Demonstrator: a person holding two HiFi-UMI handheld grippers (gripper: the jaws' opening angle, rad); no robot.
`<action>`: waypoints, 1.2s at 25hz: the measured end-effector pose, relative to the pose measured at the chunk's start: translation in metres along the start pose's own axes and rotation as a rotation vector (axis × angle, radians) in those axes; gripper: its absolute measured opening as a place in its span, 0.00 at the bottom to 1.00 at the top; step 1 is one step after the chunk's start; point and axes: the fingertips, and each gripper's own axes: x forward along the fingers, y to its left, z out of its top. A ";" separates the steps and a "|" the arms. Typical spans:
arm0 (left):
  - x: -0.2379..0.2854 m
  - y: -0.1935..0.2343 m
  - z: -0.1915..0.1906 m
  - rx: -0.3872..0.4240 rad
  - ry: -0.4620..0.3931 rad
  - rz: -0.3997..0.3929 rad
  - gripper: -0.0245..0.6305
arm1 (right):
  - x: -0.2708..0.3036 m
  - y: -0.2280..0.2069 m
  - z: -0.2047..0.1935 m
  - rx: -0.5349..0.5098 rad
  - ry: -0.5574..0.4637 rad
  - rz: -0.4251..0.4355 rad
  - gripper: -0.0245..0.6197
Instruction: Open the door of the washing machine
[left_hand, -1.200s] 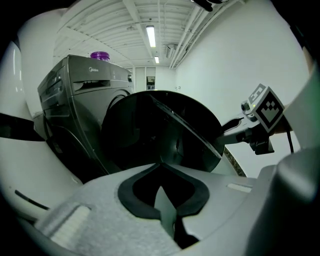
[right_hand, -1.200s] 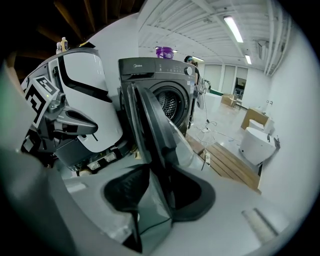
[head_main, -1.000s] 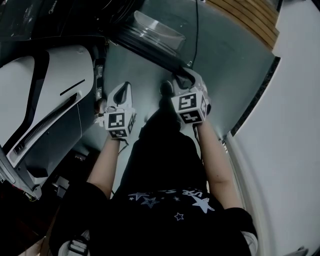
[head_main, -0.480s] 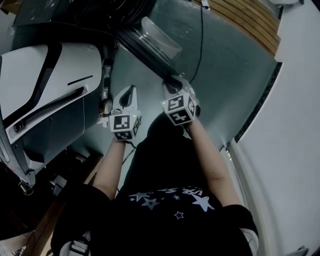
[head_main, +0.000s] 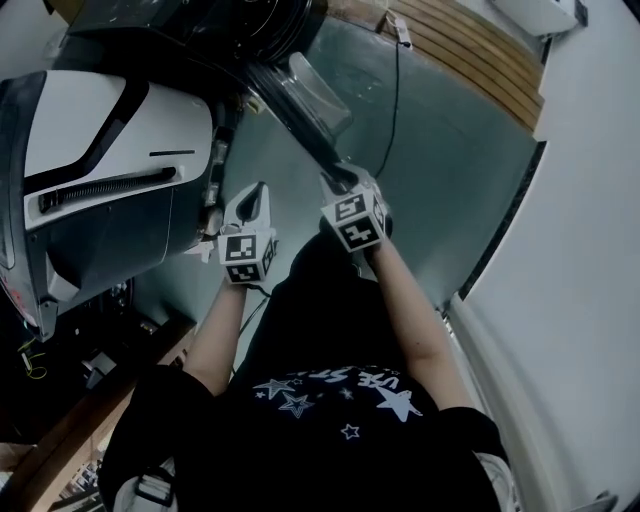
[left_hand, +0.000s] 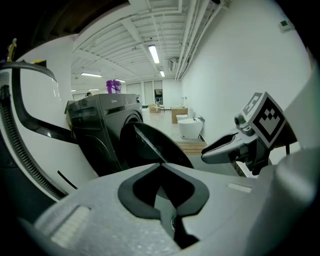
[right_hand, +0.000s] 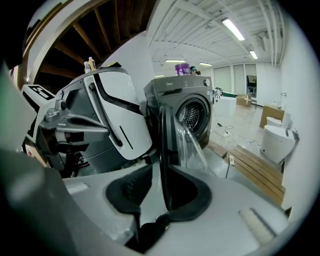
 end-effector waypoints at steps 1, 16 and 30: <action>-0.010 -0.001 0.004 -0.003 -0.012 0.007 0.05 | -0.010 0.002 0.004 0.001 -0.015 -0.006 0.20; -0.107 -0.038 0.039 0.009 -0.093 -0.071 0.05 | -0.151 -0.018 0.026 0.144 -0.137 -0.212 0.13; -0.174 0.006 0.042 0.025 -0.184 -0.185 0.05 | -0.211 0.054 0.043 0.244 -0.184 -0.407 0.05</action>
